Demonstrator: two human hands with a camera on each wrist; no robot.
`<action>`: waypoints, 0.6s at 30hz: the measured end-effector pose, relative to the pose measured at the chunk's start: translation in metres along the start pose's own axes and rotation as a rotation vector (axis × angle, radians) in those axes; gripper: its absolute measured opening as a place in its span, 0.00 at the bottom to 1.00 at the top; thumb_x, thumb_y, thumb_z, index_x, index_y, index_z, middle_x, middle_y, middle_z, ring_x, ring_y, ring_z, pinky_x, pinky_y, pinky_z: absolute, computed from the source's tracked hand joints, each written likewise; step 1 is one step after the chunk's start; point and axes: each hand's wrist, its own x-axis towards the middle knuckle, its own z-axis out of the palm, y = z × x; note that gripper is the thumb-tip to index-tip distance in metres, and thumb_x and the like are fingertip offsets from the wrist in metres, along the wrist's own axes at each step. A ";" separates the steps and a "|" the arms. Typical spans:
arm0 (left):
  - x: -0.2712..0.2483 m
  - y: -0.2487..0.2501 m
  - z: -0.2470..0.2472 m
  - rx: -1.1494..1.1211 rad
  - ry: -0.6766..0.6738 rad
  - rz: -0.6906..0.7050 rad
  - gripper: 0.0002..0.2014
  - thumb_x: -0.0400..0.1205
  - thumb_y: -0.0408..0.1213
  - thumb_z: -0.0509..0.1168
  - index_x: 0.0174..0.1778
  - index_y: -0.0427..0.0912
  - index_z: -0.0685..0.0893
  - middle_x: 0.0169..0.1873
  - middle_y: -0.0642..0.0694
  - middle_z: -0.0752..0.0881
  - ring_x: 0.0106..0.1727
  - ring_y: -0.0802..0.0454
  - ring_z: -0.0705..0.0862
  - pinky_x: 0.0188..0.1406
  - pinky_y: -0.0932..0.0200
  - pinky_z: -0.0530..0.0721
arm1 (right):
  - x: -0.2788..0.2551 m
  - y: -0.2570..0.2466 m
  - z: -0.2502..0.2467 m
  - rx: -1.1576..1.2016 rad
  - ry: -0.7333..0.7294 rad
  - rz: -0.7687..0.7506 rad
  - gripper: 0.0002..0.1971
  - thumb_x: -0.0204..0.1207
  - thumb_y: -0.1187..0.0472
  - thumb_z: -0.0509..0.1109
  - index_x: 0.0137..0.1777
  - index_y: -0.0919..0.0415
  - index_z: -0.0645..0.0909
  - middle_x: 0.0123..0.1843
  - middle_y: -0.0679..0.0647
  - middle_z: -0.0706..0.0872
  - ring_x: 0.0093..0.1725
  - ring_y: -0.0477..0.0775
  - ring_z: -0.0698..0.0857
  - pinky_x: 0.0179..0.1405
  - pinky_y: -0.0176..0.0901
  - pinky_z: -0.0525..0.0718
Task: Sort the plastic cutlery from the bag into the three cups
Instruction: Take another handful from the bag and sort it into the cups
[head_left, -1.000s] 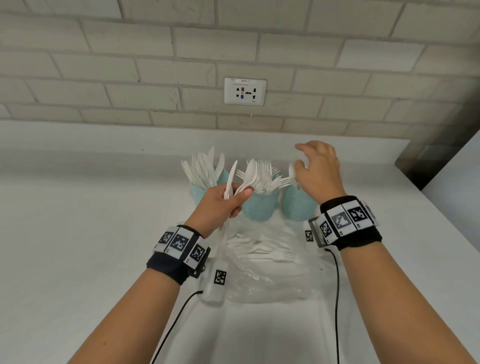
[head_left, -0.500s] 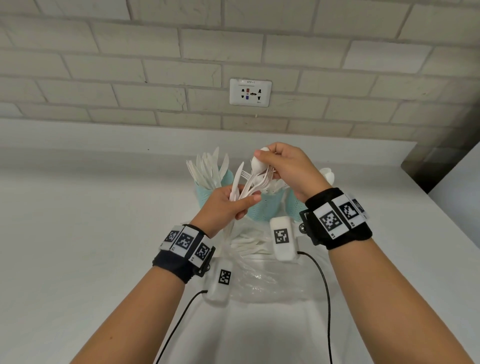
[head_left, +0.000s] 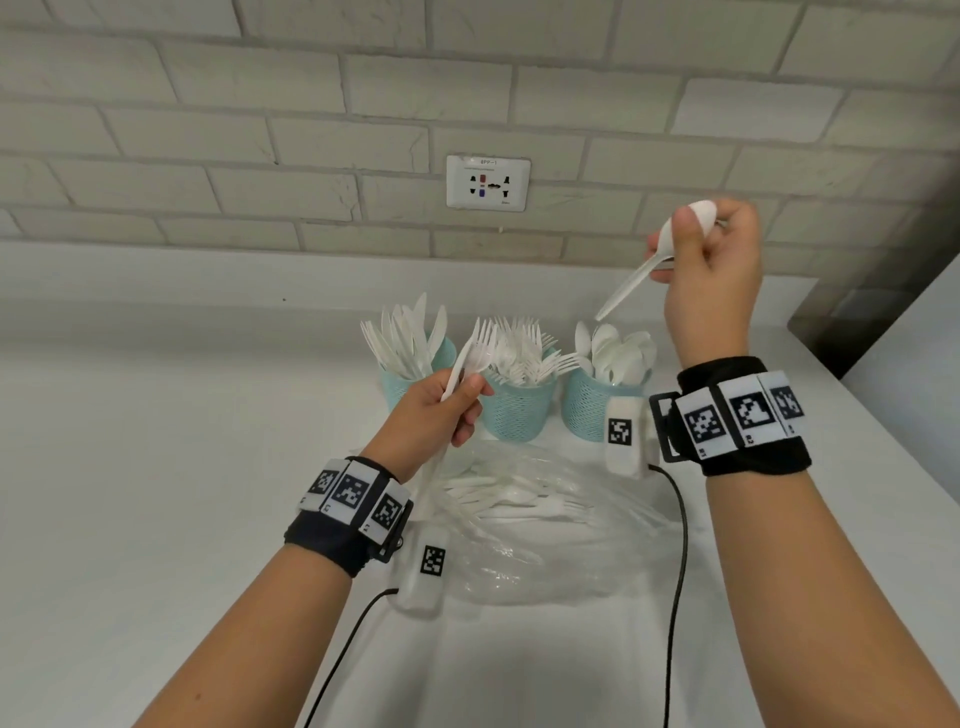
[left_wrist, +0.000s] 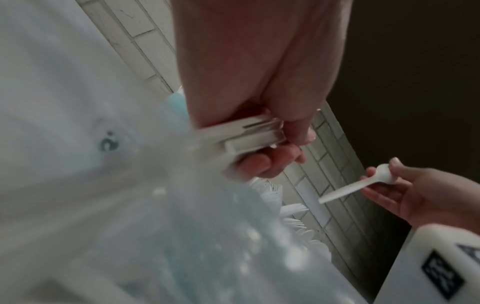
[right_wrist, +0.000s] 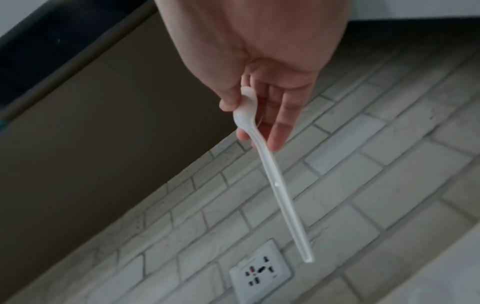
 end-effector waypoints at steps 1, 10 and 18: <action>0.000 0.000 0.000 0.003 0.000 -0.001 0.11 0.87 0.40 0.57 0.43 0.42 0.81 0.27 0.48 0.75 0.23 0.55 0.71 0.27 0.64 0.72 | 0.000 0.009 -0.003 -0.076 0.010 -0.012 0.05 0.80 0.54 0.62 0.45 0.42 0.70 0.44 0.54 0.88 0.44 0.55 0.89 0.44 0.54 0.89; 0.002 0.002 0.002 -0.063 -0.043 -0.011 0.09 0.85 0.40 0.59 0.45 0.41 0.82 0.24 0.51 0.74 0.23 0.57 0.68 0.22 0.66 0.68 | -0.030 0.084 -0.005 -0.828 -0.371 0.123 0.15 0.77 0.53 0.68 0.59 0.58 0.86 0.61 0.61 0.85 0.66 0.64 0.74 0.67 0.48 0.68; 0.006 0.014 0.011 -0.103 -0.068 0.013 0.08 0.84 0.37 0.61 0.49 0.38 0.84 0.23 0.53 0.75 0.22 0.58 0.69 0.23 0.66 0.69 | -0.050 0.019 0.040 -0.167 -0.637 0.293 0.15 0.75 0.53 0.72 0.58 0.60 0.84 0.50 0.51 0.86 0.49 0.46 0.83 0.49 0.33 0.79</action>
